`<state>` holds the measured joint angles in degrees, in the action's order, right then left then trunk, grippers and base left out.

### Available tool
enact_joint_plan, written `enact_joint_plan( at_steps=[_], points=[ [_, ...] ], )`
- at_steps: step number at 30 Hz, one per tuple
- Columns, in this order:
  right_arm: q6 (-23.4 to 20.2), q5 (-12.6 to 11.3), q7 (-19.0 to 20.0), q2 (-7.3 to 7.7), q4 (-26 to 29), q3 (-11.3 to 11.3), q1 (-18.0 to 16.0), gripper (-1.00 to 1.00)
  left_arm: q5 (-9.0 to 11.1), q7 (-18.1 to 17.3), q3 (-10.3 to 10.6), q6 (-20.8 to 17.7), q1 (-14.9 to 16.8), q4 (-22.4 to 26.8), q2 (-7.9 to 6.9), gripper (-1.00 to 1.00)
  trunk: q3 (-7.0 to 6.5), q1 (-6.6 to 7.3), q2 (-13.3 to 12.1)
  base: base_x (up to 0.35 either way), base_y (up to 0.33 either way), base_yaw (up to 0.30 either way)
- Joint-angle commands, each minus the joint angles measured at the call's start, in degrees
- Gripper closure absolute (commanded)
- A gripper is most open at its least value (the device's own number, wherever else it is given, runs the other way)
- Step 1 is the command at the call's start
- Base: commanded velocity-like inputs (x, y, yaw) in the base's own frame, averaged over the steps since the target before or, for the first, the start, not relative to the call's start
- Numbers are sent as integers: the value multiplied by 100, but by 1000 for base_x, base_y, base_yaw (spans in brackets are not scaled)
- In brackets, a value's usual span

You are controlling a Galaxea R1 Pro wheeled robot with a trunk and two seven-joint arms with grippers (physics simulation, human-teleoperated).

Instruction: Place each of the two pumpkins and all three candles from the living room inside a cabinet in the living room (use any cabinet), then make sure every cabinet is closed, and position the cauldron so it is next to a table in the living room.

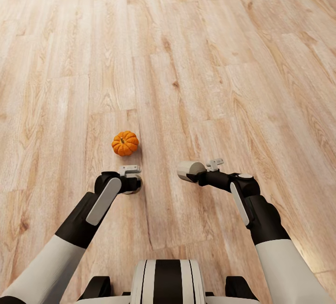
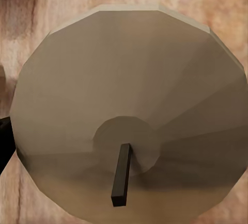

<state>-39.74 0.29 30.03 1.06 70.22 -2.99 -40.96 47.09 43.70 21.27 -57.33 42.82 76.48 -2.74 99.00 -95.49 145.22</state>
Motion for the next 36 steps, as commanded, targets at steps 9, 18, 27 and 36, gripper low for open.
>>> enact_joint_plan(
  at_steps=[9, 18, 27, 36],
  points=[
    [-8, -20, -6, 0, 0, 0, 0, 100, 12, 42, 0, -14, -45, 190, -69, 100, 0, 0, 0, 0, 0, 0],
    [-8, -2, -6, -3, 0, -7, 0, 100, 13, 142, 3, -15, -45, 311, -69, 100, 0, 0, 0, 0, 0, 0],
    [-8, -2, -6, 8, 0, 0, 0, 100, -10, 321, 230, -7, -45, 399, -38, 100, 0, 0, 0, 0, 0, 0],
    [-8, -2, -6, 1, 0, 0, 0, 100, 18, 479, 886, 3, -43, 521, -36, 100, -133, 15, -8, 0, 0, 0]
  ],
)
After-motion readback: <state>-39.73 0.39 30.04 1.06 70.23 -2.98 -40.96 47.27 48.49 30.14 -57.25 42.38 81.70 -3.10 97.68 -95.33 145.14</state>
